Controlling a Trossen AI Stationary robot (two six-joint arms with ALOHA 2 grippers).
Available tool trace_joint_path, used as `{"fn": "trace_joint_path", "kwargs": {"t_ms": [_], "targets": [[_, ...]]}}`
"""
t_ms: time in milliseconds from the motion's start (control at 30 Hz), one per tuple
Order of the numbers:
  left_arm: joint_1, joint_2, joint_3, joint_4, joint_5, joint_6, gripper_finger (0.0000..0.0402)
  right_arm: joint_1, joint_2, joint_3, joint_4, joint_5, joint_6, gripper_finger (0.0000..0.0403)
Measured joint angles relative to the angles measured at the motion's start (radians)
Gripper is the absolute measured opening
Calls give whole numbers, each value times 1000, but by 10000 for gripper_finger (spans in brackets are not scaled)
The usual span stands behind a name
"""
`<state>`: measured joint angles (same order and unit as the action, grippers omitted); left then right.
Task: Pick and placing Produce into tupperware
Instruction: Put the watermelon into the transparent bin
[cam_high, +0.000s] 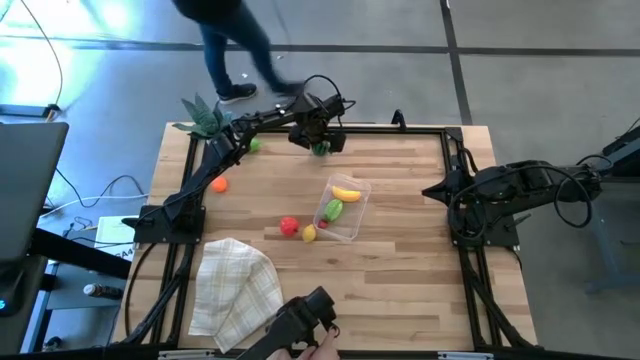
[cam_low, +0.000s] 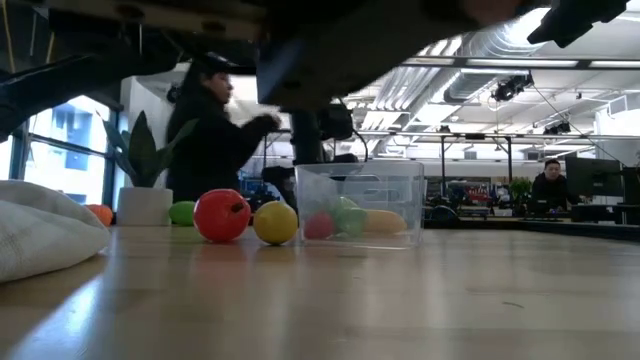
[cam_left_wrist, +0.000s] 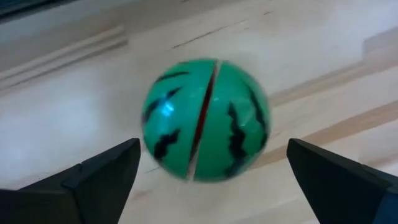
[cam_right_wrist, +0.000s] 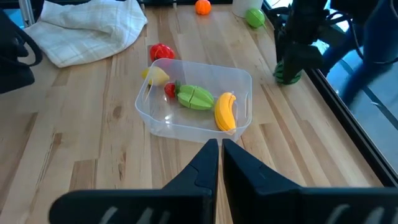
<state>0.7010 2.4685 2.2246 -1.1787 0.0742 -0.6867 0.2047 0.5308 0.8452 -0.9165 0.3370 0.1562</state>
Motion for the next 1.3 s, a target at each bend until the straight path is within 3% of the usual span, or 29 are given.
{"fn": "trace_joint_path", "kwargs": {"t_ms": [1300], "targets": [[-1,34,1,184,-60,-21,385,0,0,0,0,0,0,11]]}}
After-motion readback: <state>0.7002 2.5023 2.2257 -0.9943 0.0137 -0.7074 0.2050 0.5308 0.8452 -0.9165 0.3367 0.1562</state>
